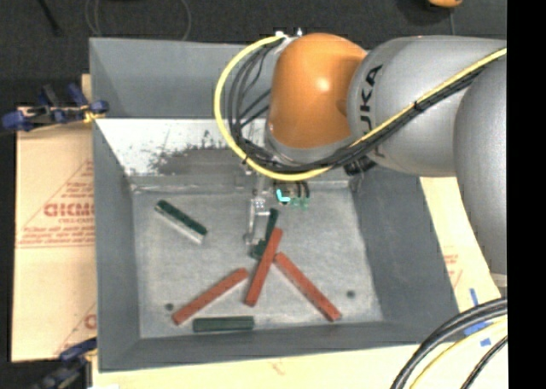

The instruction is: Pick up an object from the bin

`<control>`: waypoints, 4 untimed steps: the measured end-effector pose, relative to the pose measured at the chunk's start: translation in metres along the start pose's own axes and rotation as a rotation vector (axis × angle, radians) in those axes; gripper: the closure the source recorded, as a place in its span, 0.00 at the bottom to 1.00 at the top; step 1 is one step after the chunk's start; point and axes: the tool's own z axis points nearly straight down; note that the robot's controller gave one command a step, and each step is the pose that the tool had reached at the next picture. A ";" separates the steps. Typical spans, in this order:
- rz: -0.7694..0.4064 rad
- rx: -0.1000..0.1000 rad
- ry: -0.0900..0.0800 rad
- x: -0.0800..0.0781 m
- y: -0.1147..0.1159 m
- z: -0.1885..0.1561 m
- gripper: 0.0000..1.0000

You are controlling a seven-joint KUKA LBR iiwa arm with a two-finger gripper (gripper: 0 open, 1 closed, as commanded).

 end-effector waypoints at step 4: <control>0.017 -0.003 -0.009 -0.018 0.083 0.069 0.00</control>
Offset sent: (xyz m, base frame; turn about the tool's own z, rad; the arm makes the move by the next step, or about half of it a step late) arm 0.0164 0.0502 -0.1135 0.0272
